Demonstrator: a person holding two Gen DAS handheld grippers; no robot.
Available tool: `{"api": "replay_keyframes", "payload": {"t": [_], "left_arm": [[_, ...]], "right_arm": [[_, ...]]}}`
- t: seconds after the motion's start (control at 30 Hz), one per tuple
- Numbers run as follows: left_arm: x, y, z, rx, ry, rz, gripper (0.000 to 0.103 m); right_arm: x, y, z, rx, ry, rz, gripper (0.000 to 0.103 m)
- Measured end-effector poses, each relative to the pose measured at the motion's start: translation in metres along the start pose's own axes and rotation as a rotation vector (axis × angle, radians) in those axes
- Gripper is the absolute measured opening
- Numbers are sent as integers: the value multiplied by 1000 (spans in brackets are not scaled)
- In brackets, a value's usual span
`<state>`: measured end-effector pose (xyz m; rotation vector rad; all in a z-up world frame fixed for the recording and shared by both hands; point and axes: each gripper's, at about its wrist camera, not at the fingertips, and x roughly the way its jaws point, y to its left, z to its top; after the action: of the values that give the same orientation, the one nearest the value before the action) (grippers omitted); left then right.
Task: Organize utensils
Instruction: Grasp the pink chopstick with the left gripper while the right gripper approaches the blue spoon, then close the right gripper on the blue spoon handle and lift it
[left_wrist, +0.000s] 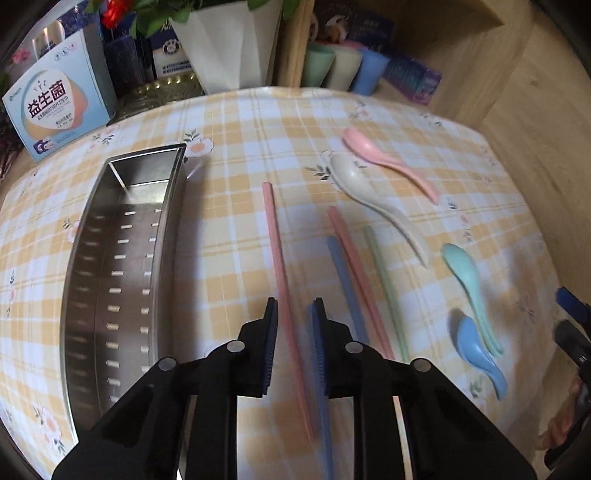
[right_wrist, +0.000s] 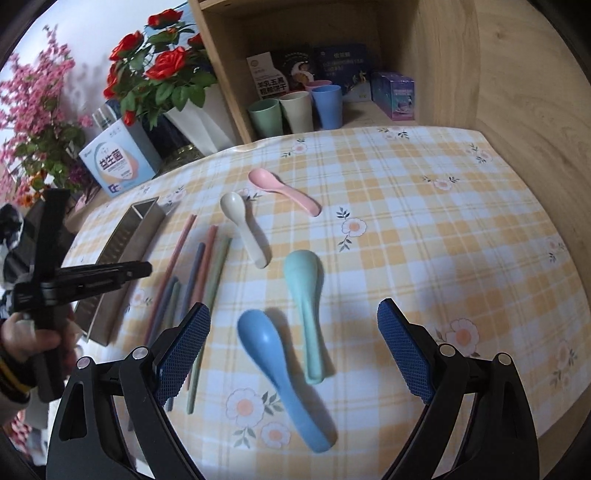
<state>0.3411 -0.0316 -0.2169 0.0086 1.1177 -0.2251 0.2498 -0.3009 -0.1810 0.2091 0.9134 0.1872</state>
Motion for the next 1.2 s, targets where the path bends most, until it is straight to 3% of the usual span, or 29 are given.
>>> {"api": "replay_keyframes", "payload": {"t": [0.3,0.73,0.83,1.07,1.13,1.2], "left_arm": [[32,2,16,-20,64,43,14],[37,-3,8,-19,44,103,14],[32,-5,-2,-36,48,111,8],[23,4,-19,-105,30,30,5],[21,8,-23,-130,30,15,5],[18,8,-25,-145,18,21,5]], "right_arm": [[16,-9,3,10,27,49,89],[16,-21,1,55,37,51,89],[17,-22,1,63,41,50,89],[20,-20,-1,44,73,57,88],[23,-21,-2,33,92,55,76],[27,-24,-5,23,118,47,70]]}}
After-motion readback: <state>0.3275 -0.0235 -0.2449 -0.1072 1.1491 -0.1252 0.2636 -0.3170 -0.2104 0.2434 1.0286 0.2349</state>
